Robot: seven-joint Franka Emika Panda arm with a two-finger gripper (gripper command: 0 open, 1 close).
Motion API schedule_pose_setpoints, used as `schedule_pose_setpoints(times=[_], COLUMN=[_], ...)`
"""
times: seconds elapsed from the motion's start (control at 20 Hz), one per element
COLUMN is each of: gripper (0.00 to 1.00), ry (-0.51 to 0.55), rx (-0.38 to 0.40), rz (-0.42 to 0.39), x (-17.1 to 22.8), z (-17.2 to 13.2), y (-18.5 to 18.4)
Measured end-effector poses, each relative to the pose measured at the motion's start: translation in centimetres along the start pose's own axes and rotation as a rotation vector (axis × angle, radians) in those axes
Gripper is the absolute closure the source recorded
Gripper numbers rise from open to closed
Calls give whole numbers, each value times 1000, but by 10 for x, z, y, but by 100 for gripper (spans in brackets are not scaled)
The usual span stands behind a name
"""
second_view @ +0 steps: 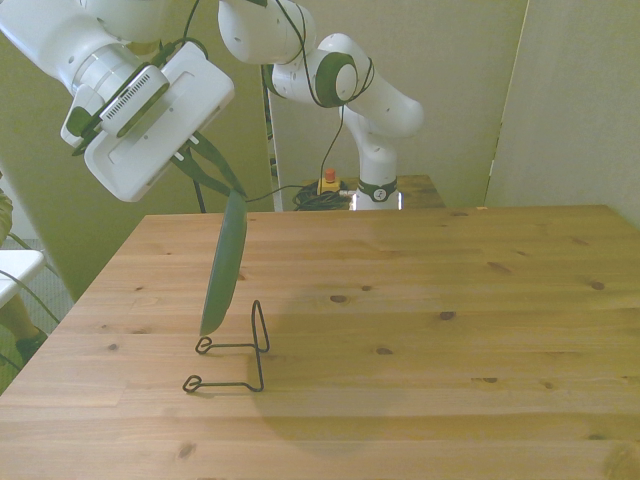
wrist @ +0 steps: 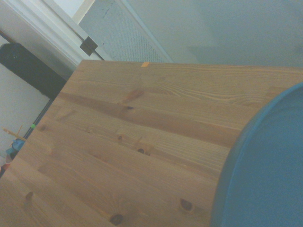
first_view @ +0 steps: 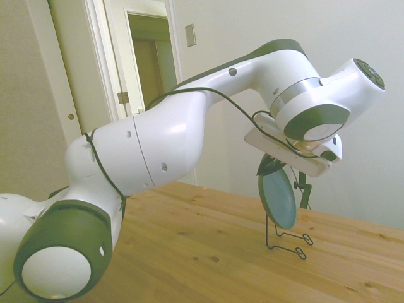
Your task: Load the plate
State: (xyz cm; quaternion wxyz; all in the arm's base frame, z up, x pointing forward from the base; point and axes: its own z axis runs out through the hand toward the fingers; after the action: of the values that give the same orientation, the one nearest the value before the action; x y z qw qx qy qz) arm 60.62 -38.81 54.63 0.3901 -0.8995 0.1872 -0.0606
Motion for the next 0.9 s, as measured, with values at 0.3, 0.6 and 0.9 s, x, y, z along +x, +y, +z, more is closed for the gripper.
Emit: schedule_pose_setpoints(times=[0.3,0.6,0.9], gripper=[100,100,100], ry=[-34,-70,-88], rx=[4,38,59], rz=[20,18,20], x=[13,18,19], z=[27,40,48], y=[15,37,43])
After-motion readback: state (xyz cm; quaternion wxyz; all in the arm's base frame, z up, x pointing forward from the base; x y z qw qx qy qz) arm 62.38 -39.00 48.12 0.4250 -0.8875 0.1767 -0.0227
